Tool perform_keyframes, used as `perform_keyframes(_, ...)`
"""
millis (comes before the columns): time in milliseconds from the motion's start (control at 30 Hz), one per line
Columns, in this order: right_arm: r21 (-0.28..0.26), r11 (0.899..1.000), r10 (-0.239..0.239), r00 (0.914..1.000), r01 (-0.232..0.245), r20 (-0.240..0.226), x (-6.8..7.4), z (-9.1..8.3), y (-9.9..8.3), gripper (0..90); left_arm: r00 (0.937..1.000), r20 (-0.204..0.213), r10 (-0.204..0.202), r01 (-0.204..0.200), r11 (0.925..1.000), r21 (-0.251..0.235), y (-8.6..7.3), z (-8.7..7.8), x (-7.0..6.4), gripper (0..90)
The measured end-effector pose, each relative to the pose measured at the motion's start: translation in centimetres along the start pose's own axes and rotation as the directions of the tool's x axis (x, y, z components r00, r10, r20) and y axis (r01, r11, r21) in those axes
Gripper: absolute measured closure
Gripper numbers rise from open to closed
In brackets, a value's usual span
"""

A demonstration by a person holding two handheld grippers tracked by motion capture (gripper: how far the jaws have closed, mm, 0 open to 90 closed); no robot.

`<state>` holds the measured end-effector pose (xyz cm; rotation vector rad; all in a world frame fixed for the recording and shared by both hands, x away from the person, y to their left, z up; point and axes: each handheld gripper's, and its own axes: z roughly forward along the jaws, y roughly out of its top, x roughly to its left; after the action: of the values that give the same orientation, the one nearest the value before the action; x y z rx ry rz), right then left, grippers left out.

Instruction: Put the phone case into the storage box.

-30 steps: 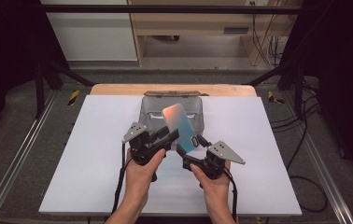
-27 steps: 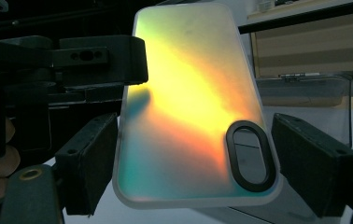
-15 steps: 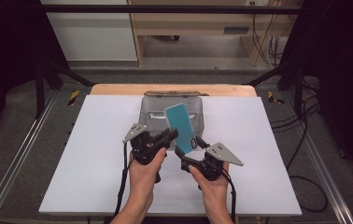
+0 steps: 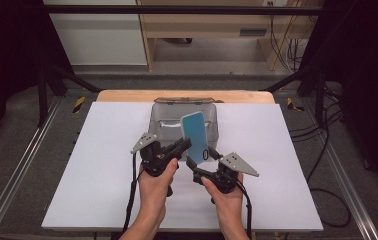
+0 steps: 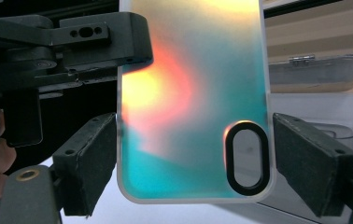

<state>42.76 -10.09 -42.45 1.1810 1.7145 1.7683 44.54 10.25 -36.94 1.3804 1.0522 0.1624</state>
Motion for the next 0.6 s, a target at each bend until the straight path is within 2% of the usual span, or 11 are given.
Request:
perform_keyframes(33, 0.001, 1.0, 0.001, 0.9999, -0.001, -0.012, 0.0, 0.2, 0.0, 16.8, 1.0, -0.003, 0.009, -0.009, 1.0, -0.002, 0.1, 0.0, -0.1, 81.1)
perform_keyframes(133, -0.019, 1.0, -0.017, 0.9998, 0.017, -0.011, 0.0, 0.3, -0.1, 16.4, 0.9993, -0.004, 0.038, -0.038, 0.9993, -0.002, 0.1, 0.1, -0.1, 81.2)
perform_keyframes(233, -0.02, 0.999, -0.035, 0.9994, 0.035, -0.007, -0.1, 0.4, -0.2, 11.4, 0.9994, -0.009, 0.034, -0.034, 0.9994, -0.007, 0.2, 0.1, 0.2, 81.2)
perform_keyframes(367, 0.013, 0.999, -0.042, 0.999, 0.042, -0.018, -0.4, 0.7, -0.5, 7.4, 0.9986, -0.023, 0.049, -0.049, 0.9988, -0.004, 0.7, 0.2, 0.5, 81.3)
perform_keyframes(433, 0.049, 0.996, -0.072, 0.9972, 0.073, -0.016, -0.4, 0.9, -0.6, 6.5, 0.9981, -0.03, 0.053, -0.053, 0.9986, 0.003, 1.0, 0.2, 0.7, 81.2)
perform_keyframes(600, 0.096, 0.984, -0.148, 0.989, 0.148, -0.006, -0.4, 0.8, -1.0, 5.9, 0.9978, -0.035, 0.057, -0.056, 0.9981, 0.025, 1.6, 0.5, 1.3, 81.2)
